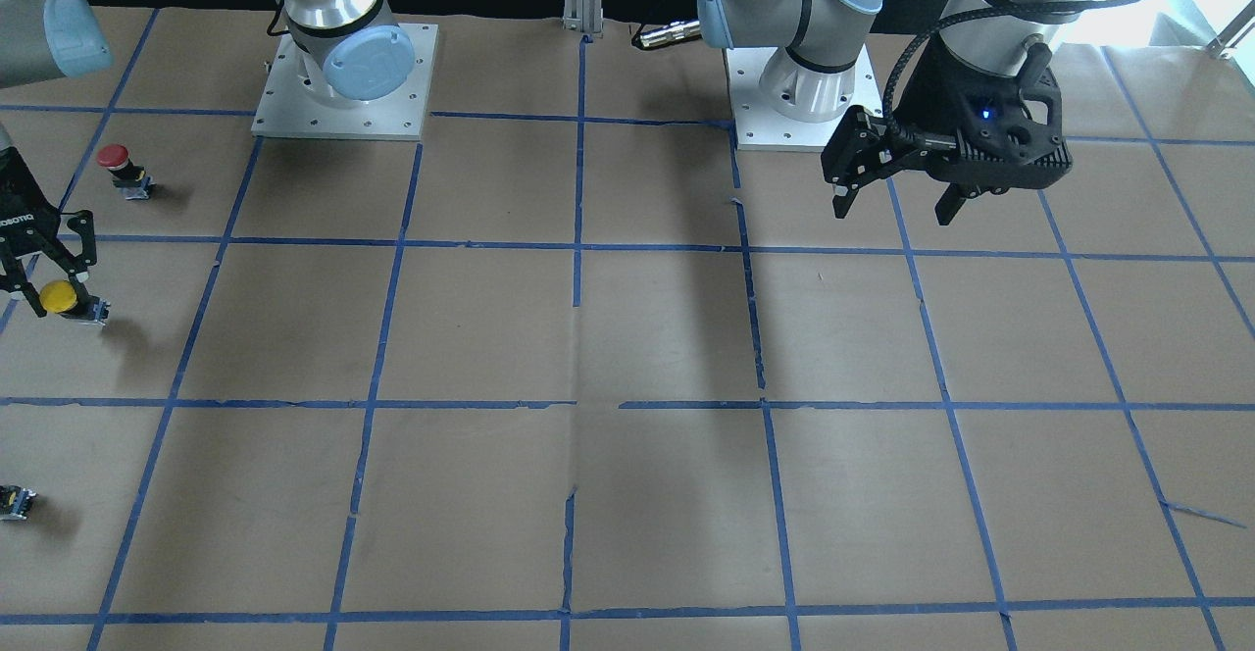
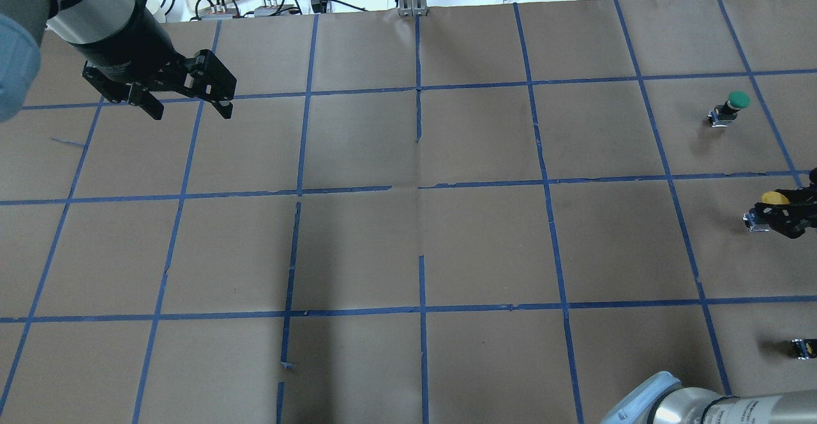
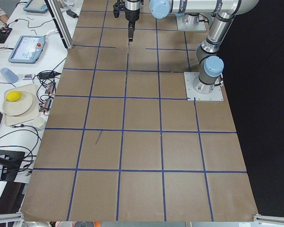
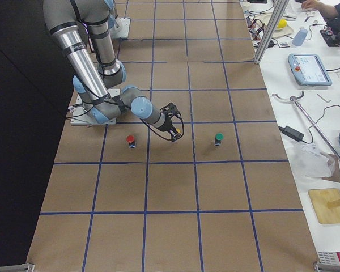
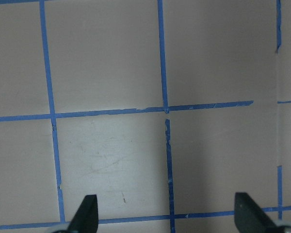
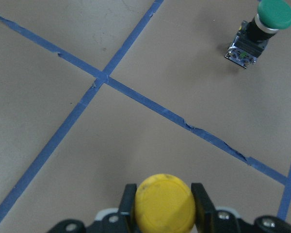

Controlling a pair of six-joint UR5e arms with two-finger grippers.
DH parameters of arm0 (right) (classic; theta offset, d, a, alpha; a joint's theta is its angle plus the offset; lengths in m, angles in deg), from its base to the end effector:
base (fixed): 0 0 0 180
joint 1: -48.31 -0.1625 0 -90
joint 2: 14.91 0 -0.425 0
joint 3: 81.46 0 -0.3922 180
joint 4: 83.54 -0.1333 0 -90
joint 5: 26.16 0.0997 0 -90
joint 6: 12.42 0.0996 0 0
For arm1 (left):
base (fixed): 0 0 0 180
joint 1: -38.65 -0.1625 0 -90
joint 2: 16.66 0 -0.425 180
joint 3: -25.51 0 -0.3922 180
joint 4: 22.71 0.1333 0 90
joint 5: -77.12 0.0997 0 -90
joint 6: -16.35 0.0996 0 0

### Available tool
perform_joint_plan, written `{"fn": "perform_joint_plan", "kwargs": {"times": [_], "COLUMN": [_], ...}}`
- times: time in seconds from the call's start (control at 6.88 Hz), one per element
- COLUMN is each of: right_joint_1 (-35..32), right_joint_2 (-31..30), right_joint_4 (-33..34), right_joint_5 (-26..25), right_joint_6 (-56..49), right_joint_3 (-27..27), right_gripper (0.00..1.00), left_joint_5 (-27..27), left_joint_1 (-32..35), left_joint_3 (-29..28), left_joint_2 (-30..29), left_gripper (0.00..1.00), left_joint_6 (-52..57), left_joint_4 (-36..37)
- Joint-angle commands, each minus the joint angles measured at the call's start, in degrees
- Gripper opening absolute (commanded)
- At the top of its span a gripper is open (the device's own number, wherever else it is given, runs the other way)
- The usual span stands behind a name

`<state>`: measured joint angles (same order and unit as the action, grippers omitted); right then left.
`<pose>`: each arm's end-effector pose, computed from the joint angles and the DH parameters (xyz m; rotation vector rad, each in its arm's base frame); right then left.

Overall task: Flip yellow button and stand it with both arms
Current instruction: 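Lower the button upright with the right gripper beside the green button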

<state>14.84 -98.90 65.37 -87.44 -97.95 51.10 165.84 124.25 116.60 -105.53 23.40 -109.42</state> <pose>-0.2486 -0.3815 0.2231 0.8257 -2.9127 0.8218 -0.0976 -0.4981 0.4941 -0.0732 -3.1229 0.0938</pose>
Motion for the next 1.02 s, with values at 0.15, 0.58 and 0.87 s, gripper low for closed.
{"fn": "perform_joint_plan", "kwargs": {"times": [0.15, 0.58, 0.87], "right_joint_1": [0.1, 0.1, 0.1], "right_joint_2": [0.1, 2.0, 1.7], "right_joint_4": [0.1, 1.1, 0.6], "right_joint_5": [0.0, 0.0, -0.8], "right_joint_6": [0.0, 0.1, 1.3], "right_joint_3": [0.1, 0.0, -0.1], "right_gripper": [0.44, 0.54, 0.99], "left_joint_5": [0.0, -0.1, 0.0], "left_joint_1": [-0.1, -0.2, -0.1], "left_joint_3": [0.0, 0.0, 0.0], "left_joint_2": [-0.1, -0.3, -0.3], "left_gripper": [1.0, 1.0, 1.0], "left_joint_6": [0.0, -0.1, -0.2], "left_joint_4": [0.1, 0.1, 0.0]}}
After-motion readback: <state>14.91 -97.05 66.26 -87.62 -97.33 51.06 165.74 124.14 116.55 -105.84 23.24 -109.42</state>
